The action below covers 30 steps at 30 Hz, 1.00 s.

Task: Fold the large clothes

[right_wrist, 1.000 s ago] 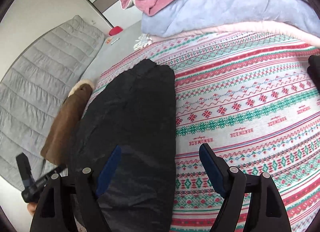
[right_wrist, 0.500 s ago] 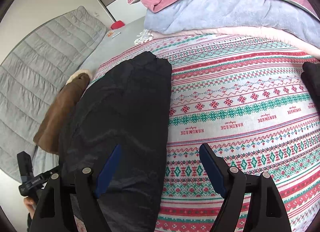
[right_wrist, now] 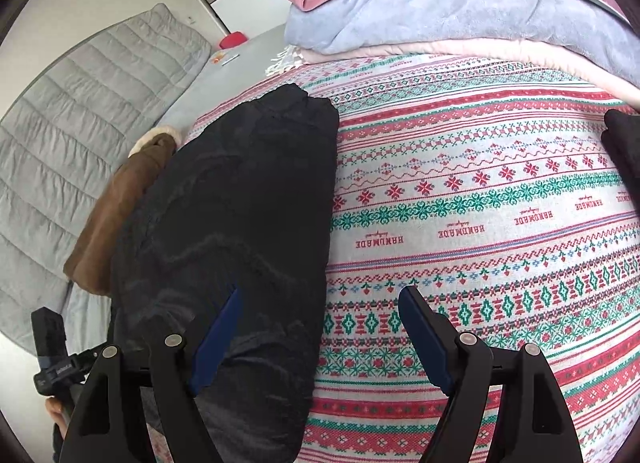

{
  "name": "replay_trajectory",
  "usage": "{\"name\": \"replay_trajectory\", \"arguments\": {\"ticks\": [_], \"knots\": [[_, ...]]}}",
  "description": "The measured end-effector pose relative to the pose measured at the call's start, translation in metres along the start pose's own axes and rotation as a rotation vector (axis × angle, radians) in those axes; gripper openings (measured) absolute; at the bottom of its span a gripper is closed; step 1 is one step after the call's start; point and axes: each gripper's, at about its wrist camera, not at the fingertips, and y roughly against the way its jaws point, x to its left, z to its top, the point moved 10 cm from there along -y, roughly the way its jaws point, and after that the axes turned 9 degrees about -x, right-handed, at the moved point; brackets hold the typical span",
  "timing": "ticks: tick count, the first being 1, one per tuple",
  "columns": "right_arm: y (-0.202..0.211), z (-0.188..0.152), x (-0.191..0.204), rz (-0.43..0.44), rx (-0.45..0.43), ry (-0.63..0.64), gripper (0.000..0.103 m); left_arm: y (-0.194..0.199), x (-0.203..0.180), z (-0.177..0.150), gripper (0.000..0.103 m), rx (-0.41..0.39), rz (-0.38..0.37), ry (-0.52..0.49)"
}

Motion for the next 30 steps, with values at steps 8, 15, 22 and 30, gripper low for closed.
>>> {"name": "replay_trajectory", "arguments": {"ticks": [8, 15, 22, 30], "knots": [[-0.003, -0.001, 0.002, 0.004, 0.007, -0.001, 0.081, -0.011, -0.004, -0.012, 0.082, 0.018, 0.019, -0.003], [-0.009, -0.004, 0.003, 0.034, 0.025, -0.022, 0.081, -0.02, -0.016, -0.017, 0.079, 0.015, 0.033, -0.04], [-0.013, 0.002, 0.004, 0.109, 0.034, -0.108, 0.081, -0.023, -0.021, -0.015, 0.062, 0.0, 0.066, -0.059], [-0.035, 0.027, -0.002, 0.188, 0.041, -0.223, 0.081, -0.032, -0.031, -0.013, 0.06, -0.017, 0.106, -0.09]]}}
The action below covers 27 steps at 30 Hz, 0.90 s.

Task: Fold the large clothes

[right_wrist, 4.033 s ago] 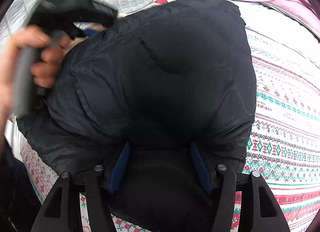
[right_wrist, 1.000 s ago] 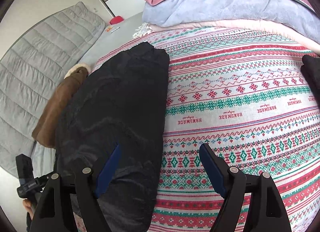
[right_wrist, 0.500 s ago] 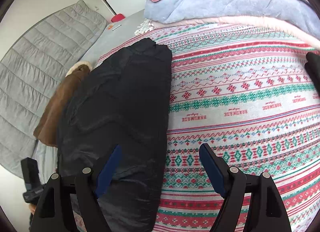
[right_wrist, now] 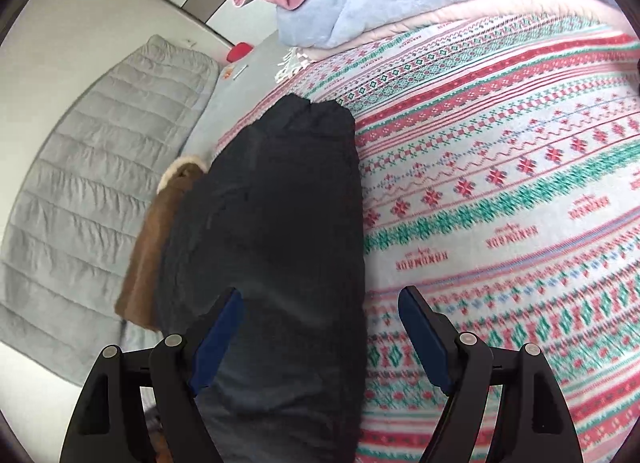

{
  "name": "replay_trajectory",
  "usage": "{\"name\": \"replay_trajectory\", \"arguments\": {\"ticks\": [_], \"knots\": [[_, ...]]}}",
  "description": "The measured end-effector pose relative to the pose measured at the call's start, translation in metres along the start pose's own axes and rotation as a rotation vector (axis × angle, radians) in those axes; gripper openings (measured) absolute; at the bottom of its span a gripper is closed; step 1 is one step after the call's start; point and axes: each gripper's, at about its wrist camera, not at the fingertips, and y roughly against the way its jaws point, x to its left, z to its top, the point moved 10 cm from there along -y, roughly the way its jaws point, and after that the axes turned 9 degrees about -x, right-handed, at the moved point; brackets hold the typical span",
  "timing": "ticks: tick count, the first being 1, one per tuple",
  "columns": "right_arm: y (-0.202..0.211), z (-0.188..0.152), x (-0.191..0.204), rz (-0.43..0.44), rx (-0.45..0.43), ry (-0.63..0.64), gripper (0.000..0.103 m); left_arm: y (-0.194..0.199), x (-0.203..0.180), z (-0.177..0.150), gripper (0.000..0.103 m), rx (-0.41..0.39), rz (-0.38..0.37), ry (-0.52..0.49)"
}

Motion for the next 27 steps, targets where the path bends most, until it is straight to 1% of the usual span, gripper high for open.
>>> {"name": "replay_trajectory", "arguments": {"ticks": [4, 7, 9, 12, 15, 17, 21, 27], "knots": [[-0.029, 0.011, -0.003, 0.055, 0.052, -0.078, 0.082, -0.006, -0.011, -0.002, 0.06, -0.005, 0.014, -0.011], [-0.05, 0.027, -0.007, 0.067, 0.061, -0.109, 0.082, -0.009, -0.014, -0.002, 0.06, -0.003, 0.018, -0.015], [-0.061, 0.037, -0.011, 0.093, 0.061, -0.144, 0.082, -0.012, -0.015, -0.001, 0.06, -0.004, 0.022, -0.019], [-0.078, 0.046, -0.014, 0.114, 0.067, -0.178, 0.082, -0.015, -0.019, 0.002, 0.061, -0.007, 0.026, -0.024], [-0.102, 0.052, -0.014, 0.107, 0.079, -0.145, 0.082, -0.019, -0.02, 0.004, 0.061, -0.006, 0.025, -0.027], [-0.113, 0.055, -0.009, 0.123, 0.085, -0.124, 0.082, -0.02, -0.018, 0.005, 0.061, -0.004, 0.022, -0.03], [-0.126, 0.059, -0.002, 0.138, 0.094, -0.073, 0.082, -0.022, -0.019, 0.006, 0.062, -0.007, 0.023, -0.034], [-0.137, 0.058, 0.005, 0.148, 0.105, -0.046, 0.082, -0.024, -0.019, 0.007, 0.063, -0.002, 0.022, -0.034]]}}
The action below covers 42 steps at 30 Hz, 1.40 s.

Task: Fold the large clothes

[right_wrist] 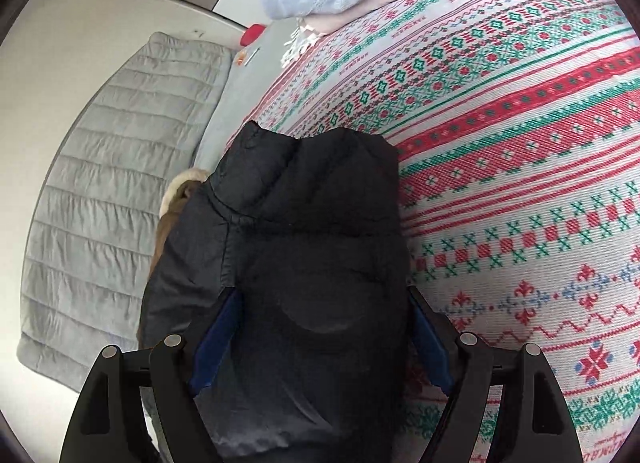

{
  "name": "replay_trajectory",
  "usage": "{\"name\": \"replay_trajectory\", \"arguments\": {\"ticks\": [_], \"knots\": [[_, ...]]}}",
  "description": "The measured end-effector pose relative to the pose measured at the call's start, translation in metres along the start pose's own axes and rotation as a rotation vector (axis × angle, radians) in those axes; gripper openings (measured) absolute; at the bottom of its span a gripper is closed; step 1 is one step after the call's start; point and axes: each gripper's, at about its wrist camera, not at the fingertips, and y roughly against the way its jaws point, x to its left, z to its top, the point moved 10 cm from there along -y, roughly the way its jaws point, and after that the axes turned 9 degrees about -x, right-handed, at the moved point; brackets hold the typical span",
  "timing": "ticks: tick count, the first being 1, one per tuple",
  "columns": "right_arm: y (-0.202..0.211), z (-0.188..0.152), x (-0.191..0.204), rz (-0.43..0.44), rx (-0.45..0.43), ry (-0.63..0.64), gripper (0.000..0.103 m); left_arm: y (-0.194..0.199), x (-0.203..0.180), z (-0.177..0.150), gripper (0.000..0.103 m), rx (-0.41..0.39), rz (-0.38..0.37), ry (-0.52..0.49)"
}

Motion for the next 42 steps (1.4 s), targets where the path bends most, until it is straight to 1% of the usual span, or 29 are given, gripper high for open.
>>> {"name": "replay_trajectory", "arguments": {"ticks": [11, 17, 19, 25, 27, 30, 32, 34, 39, 42], "knots": [[-0.008, -0.005, 0.013, 0.004, -0.003, 0.042, 0.083, 0.001, 0.003, 0.001, 0.065, 0.003, -0.016, -0.006], [-0.011, -0.006, 0.017, -0.006, -0.01, 0.05, 0.081, 0.0, 0.003, 0.002, 0.066, 0.007, -0.014, -0.007], [-0.007, -0.007, 0.013, -0.009, -0.012, 0.058, 0.08, -0.001, 0.002, 0.002, 0.066, 0.006, -0.014, -0.009], [-0.007, -0.011, 0.014, -0.022, -0.019, 0.078, 0.071, 0.0, 0.003, 0.003, 0.066, 0.004, -0.009, -0.009], [-0.008, -0.011, 0.016, -0.027, -0.024, 0.08, 0.068, 0.001, 0.003, 0.004, 0.065, -0.001, -0.006, -0.006], [-0.008, -0.01, 0.017, -0.035, -0.03, 0.08, 0.065, 0.003, 0.003, 0.004, 0.061, -0.009, -0.002, -0.018], [-0.008, -0.01, 0.018, -0.04, -0.033, 0.081, 0.063, 0.004, 0.001, 0.005, 0.056, -0.014, 0.0, -0.025], [-0.009, -0.011, 0.021, -0.047, -0.038, 0.085, 0.061, 0.005, 0.001, 0.006, 0.054, -0.019, 0.004, -0.034], [-0.009, -0.011, 0.023, -0.064, -0.046, 0.101, 0.058, 0.005, 0.0, 0.008, 0.055, -0.019, 0.002, -0.026], [-0.01, -0.01, 0.025, -0.077, -0.051, 0.111, 0.056, 0.002, 0.001, 0.008, 0.058, -0.012, -0.013, -0.004]]}}
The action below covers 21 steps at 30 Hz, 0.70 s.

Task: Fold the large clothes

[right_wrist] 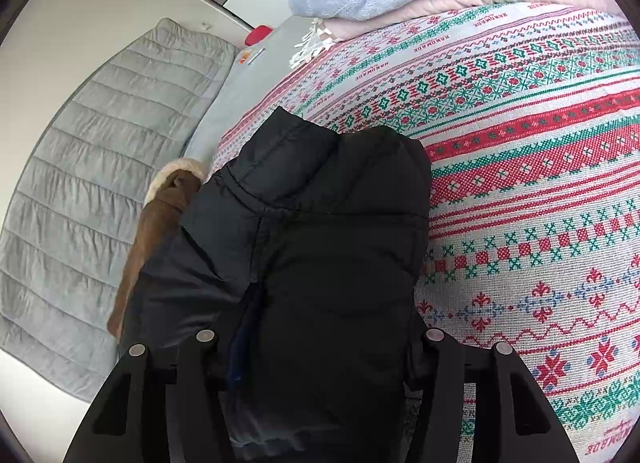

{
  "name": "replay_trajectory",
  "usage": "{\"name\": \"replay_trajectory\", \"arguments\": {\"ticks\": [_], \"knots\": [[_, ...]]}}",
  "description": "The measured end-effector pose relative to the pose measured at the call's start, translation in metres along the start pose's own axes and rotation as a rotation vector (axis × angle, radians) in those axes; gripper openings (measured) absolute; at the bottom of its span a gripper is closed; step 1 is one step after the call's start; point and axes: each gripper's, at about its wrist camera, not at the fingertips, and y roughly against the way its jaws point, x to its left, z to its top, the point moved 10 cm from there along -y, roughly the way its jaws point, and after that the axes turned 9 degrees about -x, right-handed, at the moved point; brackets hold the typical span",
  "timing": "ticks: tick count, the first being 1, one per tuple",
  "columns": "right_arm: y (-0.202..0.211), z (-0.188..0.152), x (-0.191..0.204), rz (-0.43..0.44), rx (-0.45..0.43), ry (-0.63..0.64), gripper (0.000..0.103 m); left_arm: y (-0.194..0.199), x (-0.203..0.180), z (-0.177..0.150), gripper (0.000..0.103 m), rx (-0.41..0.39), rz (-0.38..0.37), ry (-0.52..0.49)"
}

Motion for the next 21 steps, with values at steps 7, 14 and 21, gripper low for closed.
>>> {"name": "replay_trajectory", "arguments": {"ticks": [7, 14, 21], "knots": [[-0.001, 0.0, 0.0, -0.022, -0.008, 0.024, 0.051, -0.003, 0.006, 0.003, 0.061, 0.007, -0.039, 0.054], [-0.001, 0.001, -0.002, -0.028, -0.011, 0.029, 0.049, 0.0, 0.008, 0.005, 0.051, -0.021, -0.016, 0.016], [0.007, 0.002, 0.006, -0.051, -0.037, 0.078, 0.037, 0.012, -0.002, 0.015, 0.027, -0.072, 0.019, -0.015]]}}
